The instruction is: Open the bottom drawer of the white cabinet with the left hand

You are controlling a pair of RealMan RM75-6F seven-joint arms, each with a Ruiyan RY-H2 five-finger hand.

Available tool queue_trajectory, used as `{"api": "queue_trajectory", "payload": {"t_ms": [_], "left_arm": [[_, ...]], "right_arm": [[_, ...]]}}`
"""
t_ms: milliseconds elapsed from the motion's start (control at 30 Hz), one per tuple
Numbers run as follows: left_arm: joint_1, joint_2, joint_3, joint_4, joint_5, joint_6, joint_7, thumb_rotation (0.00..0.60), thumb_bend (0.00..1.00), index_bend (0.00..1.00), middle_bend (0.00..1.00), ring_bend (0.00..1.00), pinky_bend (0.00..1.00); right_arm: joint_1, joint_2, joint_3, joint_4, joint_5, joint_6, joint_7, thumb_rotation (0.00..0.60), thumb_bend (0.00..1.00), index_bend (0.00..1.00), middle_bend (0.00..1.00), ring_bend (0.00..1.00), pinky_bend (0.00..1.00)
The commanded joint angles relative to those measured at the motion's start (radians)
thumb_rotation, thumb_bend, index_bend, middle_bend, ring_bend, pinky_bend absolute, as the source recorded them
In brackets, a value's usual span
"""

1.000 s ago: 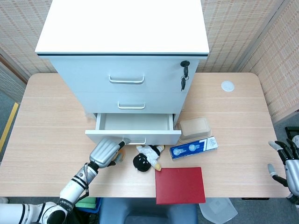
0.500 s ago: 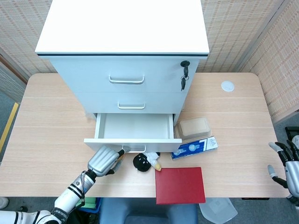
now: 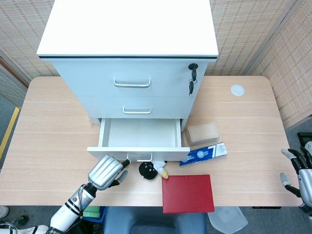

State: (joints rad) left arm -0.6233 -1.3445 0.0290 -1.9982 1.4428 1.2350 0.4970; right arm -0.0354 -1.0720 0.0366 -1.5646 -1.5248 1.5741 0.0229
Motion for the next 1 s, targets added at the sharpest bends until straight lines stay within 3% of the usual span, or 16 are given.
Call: {"api": "queue_trajectory", "payload": {"t_ms": [33, 267, 500, 633, 733, 867, 1000], "left_arm": [[0.067, 0.017, 0.016, 0.027, 0.127, 0.116, -0.083, 0.600, 0.54, 0.46, 0.90, 0.97, 1.00], [0.154, 0.065, -0.011, 0.077, 0.153, 0.250, -0.164, 0.600, 0.54, 0.71, 0.90, 0.96, 1.00], [0.238, 0.121, -0.034, 0.158, 0.084, 0.314, -0.175, 0.600, 0.54, 0.72, 0.87, 0.93, 1.00], [0.281, 0.146, -0.028, 0.202, 0.022, 0.309, -0.167, 0.600, 0.54, 0.67, 0.82, 0.84, 0.98], [0.316, 0.158, -0.015, 0.239, -0.010, 0.306, -0.163, 0.600, 0.53, 0.57, 0.74, 0.73, 0.82], [0.358, 0.158, -0.014, 0.272, -0.039, 0.325, -0.154, 0.600, 0.52, 0.35, 0.48, 0.49, 0.54], [0.396, 0.139, -0.017, 0.313, -0.037, 0.360, -0.159, 0.600, 0.52, 0.29, 0.38, 0.41, 0.45]], "right_arm": [[0.000, 0.000, 0.001, 0.002, 0.003, -0.003, 0.002, 0.600, 0.34, 0.18, 0.18, 0.14, 0.18], [0.008, -0.002, 0.005, 0.003, 0.000, -0.010, 0.007, 0.600, 0.34, 0.18, 0.18, 0.14, 0.18], [0.016, -0.003, 0.007, 0.003, -0.007, -0.014, 0.011, 0.600, 0.34, 0.18, 0.18, 0.14, 0.18], [0.022, 0.000, 0.010, 0.001, -0.016, -0.015, 0.017, 0.600, 0.34, 0.18, 0.18, 0.14, 0.18], [0.029, 0.009, 0.009, -0.004, -0.022, -0.022, 0.020, 0.600, 0.34, 0.18, 0.18, 0.14, 0.18], [0.038, 0.018, 0.013, -0.009, -0.027, -0.028, 0.021, 0.600, 0.34, 0.18, 0.18, 0.14, 0.18], [0.046, 0.021, 0.015, -0.013, -0.039, -0.027, 0.024, 0.600, 0.34, 0.18, 0.18, 0.14, 0.18]]}}
